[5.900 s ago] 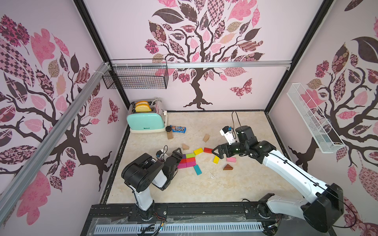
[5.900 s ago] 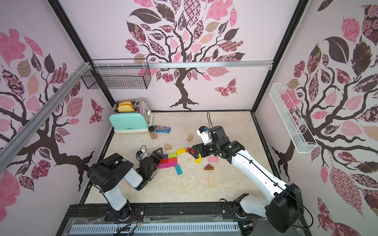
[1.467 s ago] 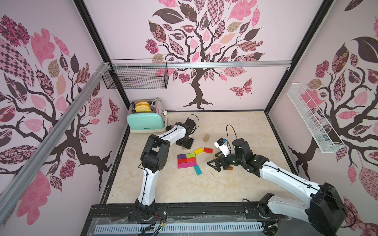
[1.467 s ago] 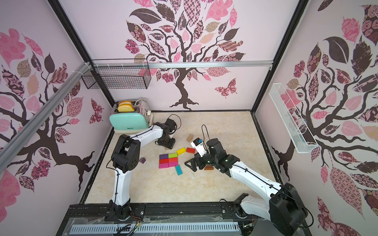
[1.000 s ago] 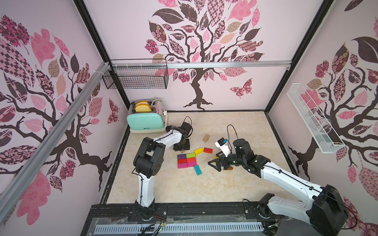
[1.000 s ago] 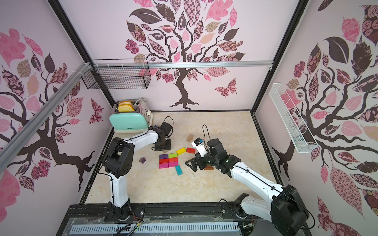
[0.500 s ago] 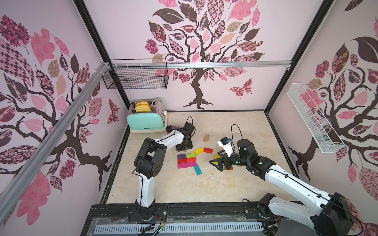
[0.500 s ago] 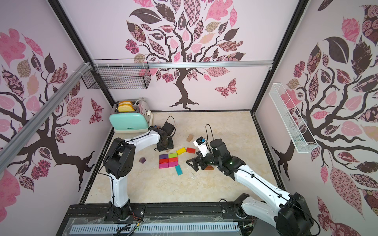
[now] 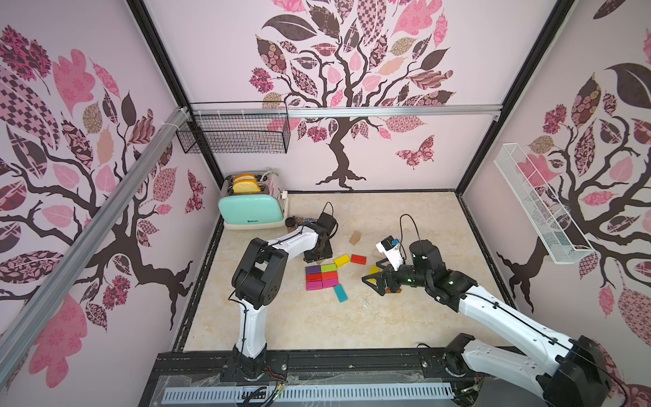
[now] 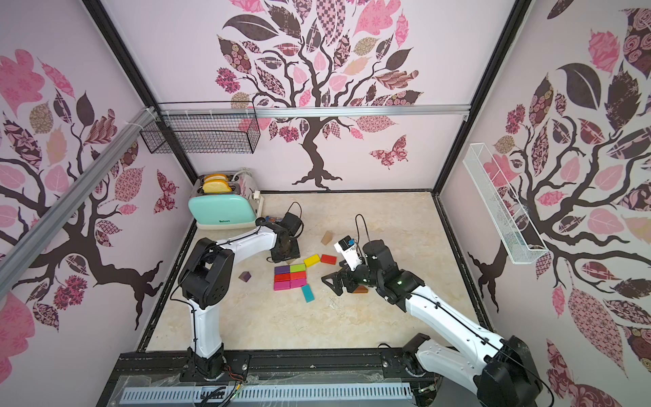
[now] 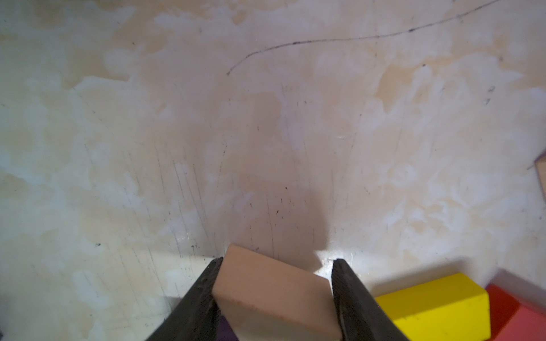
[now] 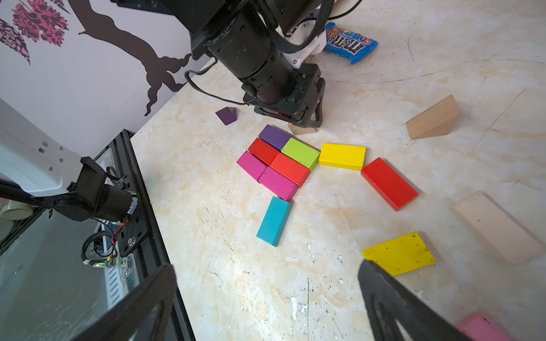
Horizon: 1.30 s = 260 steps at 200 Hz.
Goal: Assemble a piece of candy with building blocks
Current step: Assemble the building block at the center of the board.
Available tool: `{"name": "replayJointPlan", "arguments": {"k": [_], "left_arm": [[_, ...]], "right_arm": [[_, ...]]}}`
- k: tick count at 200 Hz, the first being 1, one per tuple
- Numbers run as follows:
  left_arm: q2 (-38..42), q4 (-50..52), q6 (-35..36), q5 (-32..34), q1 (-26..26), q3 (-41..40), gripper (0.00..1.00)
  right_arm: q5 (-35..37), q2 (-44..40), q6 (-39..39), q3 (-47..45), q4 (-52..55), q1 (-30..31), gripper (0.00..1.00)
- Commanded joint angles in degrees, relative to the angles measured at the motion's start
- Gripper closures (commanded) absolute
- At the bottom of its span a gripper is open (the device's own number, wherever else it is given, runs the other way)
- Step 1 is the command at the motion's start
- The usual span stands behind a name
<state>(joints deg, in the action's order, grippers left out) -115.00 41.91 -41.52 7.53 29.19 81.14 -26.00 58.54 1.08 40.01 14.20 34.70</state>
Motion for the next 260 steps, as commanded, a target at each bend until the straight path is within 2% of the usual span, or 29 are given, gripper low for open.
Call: {"name": "replayJointPlan", "arguments": {"k": [1,101,178,197,238,260], "left_arm": [[0.7,-0.4,-0.8,0.5,0.4,-0.1,0.49],[-0.2,0.2,-1.1,1.6,1.1,0.7,0.46],[-0.3,1.2,0.1,3.0,1.1,3.3,0.34],[-0.2,1.9,0.8,2.8,0.9,5.0,0.28],[5.0,5.7,4.5,4.4,-0.2,6.5,0.24],[12.4,7.8,8.3,4.6,-3.3,1.3,0.21]], "right_arm": [[0.5,-1.0,-0.1,0.0,0.5,0.2,0.01],[0.9,-0.9,-0.3,-0.1,0.1,0.2,0.01],[1.1,-1.0,-0.4,-0.2,0.3,0.2,0.01],[1.4,-1.2,-0.4,-0.2,0.3,0.1,0.01],[2.0,-1.3,-0.4,0.5,1.1,0.1,0.01],[2.7,-1.3,0.3,0.9,2.2,0.1,0.01]]}}
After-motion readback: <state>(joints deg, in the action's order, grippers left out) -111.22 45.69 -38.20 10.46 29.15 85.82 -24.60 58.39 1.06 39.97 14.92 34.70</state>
